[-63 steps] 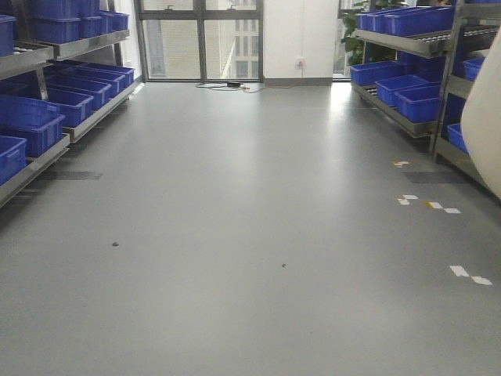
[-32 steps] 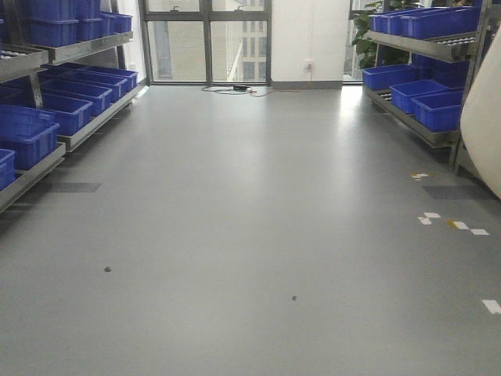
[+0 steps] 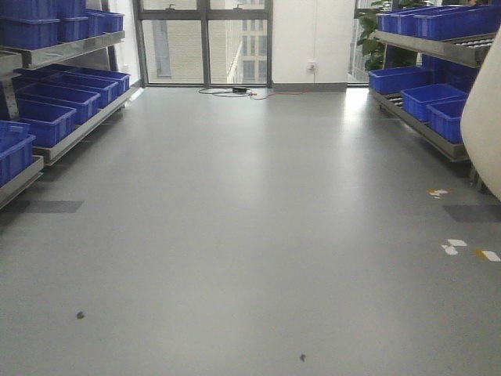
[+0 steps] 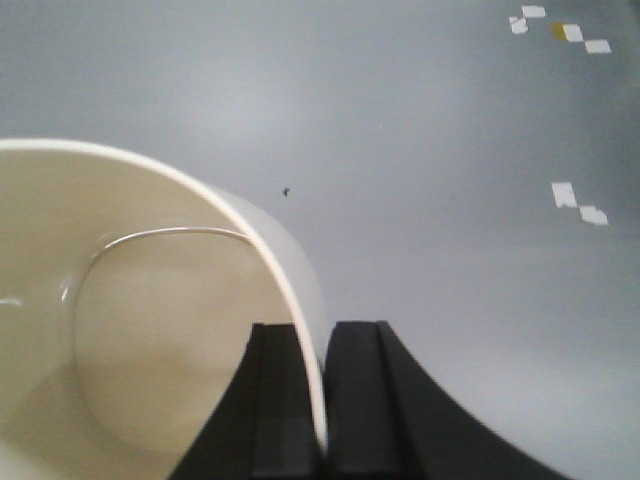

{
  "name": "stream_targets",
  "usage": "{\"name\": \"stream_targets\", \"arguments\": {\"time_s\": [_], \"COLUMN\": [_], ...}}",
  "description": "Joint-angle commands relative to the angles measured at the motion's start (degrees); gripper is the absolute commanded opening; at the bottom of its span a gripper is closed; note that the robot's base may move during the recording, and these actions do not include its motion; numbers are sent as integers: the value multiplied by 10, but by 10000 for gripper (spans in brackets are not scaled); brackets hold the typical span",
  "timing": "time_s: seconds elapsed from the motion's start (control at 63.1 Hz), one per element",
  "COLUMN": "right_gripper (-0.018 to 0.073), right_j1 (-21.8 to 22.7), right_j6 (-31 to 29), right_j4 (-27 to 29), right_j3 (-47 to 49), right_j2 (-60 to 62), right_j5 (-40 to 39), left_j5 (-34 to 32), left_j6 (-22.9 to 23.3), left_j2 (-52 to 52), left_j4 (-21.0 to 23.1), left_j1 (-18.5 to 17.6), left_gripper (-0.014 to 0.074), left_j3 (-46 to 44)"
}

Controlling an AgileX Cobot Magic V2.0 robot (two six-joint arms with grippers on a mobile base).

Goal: Move white bin to right shelf second layer
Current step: 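Drive toward the windows holding the bin in the right gripper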

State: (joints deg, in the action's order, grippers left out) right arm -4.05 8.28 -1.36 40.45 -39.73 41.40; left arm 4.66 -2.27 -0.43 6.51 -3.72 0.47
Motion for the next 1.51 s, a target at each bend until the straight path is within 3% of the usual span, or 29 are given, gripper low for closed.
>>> {"name": "stream_targets", "arguments": {"time_s": [0.0,1.49], "right_gripper": [52,52], "right_j1": [4,4], "right_j6": [-1,-1], "right_j4": [-1,-1], "right_j3": [16,16], "right_j2": [3,3], "right_j5": [-47,-46], "left_j5": [-50,-50], "left_j6": [3,3], "left_j2": [-11,-11], "left_j4": [1,1], "left_j1": [-3,-3], "left_gripper": [85,85], "left_j3": [16,16]}}
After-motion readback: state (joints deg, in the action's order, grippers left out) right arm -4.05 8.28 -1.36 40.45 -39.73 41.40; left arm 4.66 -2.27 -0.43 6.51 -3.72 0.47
